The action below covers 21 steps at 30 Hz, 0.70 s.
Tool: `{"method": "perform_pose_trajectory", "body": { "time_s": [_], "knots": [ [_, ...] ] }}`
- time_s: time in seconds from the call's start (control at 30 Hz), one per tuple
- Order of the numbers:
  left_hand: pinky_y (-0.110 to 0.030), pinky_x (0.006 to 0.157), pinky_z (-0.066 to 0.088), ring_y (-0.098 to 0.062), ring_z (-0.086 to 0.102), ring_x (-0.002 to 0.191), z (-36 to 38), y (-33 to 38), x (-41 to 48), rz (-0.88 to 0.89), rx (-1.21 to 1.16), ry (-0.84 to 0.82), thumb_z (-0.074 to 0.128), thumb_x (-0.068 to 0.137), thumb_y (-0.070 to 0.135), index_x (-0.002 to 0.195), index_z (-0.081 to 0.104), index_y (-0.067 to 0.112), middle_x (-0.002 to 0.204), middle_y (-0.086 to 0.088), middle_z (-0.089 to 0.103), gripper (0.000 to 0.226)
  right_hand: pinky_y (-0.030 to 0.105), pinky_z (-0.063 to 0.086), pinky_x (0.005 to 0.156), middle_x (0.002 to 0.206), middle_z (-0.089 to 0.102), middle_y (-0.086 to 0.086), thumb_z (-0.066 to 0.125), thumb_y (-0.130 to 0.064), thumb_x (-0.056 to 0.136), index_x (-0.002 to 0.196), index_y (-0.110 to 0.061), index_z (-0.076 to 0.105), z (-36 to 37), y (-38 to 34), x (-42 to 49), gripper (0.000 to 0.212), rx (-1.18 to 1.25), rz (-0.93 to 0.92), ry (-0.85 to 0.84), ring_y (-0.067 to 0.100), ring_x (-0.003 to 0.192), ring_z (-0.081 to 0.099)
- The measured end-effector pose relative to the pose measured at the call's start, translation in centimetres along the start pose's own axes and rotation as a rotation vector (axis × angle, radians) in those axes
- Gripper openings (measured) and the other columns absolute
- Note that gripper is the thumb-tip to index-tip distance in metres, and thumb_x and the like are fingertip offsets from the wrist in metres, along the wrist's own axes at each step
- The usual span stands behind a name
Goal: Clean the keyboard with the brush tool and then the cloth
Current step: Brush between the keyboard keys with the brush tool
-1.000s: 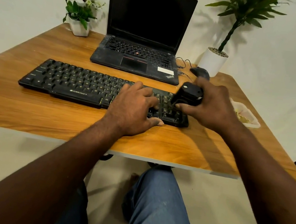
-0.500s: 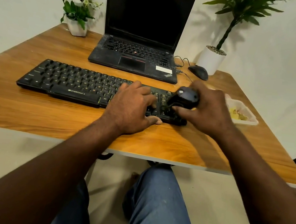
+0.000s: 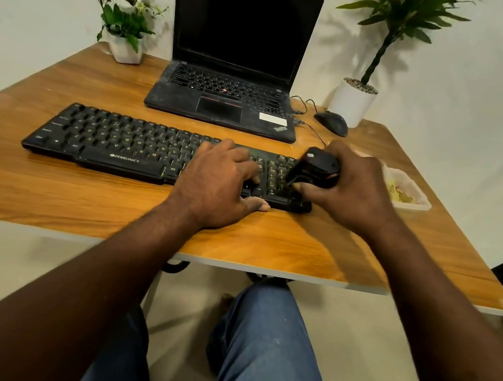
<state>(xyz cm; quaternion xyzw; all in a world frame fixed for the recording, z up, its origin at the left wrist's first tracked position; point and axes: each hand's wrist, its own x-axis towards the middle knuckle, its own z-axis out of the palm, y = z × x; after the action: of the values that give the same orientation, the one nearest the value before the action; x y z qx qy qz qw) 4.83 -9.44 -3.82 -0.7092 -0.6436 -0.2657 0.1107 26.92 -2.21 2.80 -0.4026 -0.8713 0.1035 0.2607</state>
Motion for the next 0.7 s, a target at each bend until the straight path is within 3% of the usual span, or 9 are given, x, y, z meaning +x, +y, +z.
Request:
{"method": "perform_pose_trajectory", "body": {
  "time_s": [0.13,0.27,0.37,0.43,0.53,0.6,0.7],
  "knots": [
    [-0.039,0.087,0.036,-0.016,0.05,0.104,-0.1,0.1,0.0,0.006,0.021,0.015,0.068,0.079,0.075,0.103,0.068,0.03,0.103,0.008,0.063,0.051,0.035,0.055,0.066,0.096,0.069,-0.004,0.088,-0.03,0.077,0.108,-0.027,0.056,1.6,-2.0,0.1,0.045,-0.081,-0.132,-0.1,0.016,0.084,0.064],
    [-0.042,0.093,0.041,-0.017,0.052,0.109,0.0,0.0,0.0,-0.001,0.0,-0.001,0.065,0.079,0.077,0.102,0.069,0.031,0.106,0.008,0.064,0.052,0.028,0.043,0.059,0.085,0.061,-0.013,0.091,-0.03,0.074,0.101,-0.031,0.053,-1.0,1.6,-0.4,0.046,-0.136,-0.008,-0.095,0.011,0.078,0.06],
    [-0.043,0.094,0.042,-0.017,0.052,0.109,0.0,0.0,0.0,-0.005,-0.005,0.003,0.065,0.079,0.077,0.102,0.069,0.031,0.106,0.008,0.064,0.051,0.035,0.051,0.063,0.085,0.061,-0.012,0.091,-0.03,0.074,0.102,-0.027,0.057,-2.0,2.8,-0.6,0.044,-0.167,0.04,-0.017,0.017,0.082,0.063],
    [-0.043,0.093,0.042,-0.017,0.052,0.108,0.0,0.0,0.0,-0.004,-0.006,0.005,0.066,0.079,0.076,0.101,0.068,0.031,0.105,0.008,0.064,0.05,0.032,0.054,0.066,0.086,0.06,-0.015,0.091,-0.03,0.075,0.104,-0.027,0.058,-1.1,1.7,-0.4,0.045,-0.089,0.01,0.024,0.014,0.083,0.063],
    [-0.042,0.091,0.041,-0.017,0.051,0.106,0.0,0.0,0.0,-0.001,0.006,0.007,0.067,0.078,0.075,0.1,0.068,0.03,0.103,0.008,0.063,0.05,0.023,0.049,0.062,0.09,0.063,-0.012,0.089,-0.03,0.076,0.106,-0.03,0.056,0.9,-0.7,-0.1,0.045,-0.063,-0.134,-0.06,0.012,0.081,0.062],
    [-0.043,0.091,0.041,-0.017,0.051,0.106,0.1,0.0,0.0,0.001,0.011,0.004,0.067,0.078,0.075,0.101,0.067,0.03,0.104,0.008,0.062,0.05,0.025,0.048,0.06,0.092,0.067,-0.008,0.089,-0.029,0.076,0.107,-0.028,0.056,1.0,-0.8,-0.2,0.045,-0.115,-0.172,-0.101,0.016,0.081,0.063],
    [-0.042,0.094,0.041,-0.017,0.051,0.11,0.1,0.0,0.1,-0.004,0.004,-0.005,0.065,0.079,0.077,0.103,0.068,0.031,0.107,0.009,0.063,0.051,0.033,0.05,0.064,0.093,0.067,-0.005,0.091,-0.028,0.074,0.104,-0.029,0.056,-0.8,1.7,-0.5,0.046,-0.158,-0.05,-0.082,0.019,0.082,0.062]
  ]
}}
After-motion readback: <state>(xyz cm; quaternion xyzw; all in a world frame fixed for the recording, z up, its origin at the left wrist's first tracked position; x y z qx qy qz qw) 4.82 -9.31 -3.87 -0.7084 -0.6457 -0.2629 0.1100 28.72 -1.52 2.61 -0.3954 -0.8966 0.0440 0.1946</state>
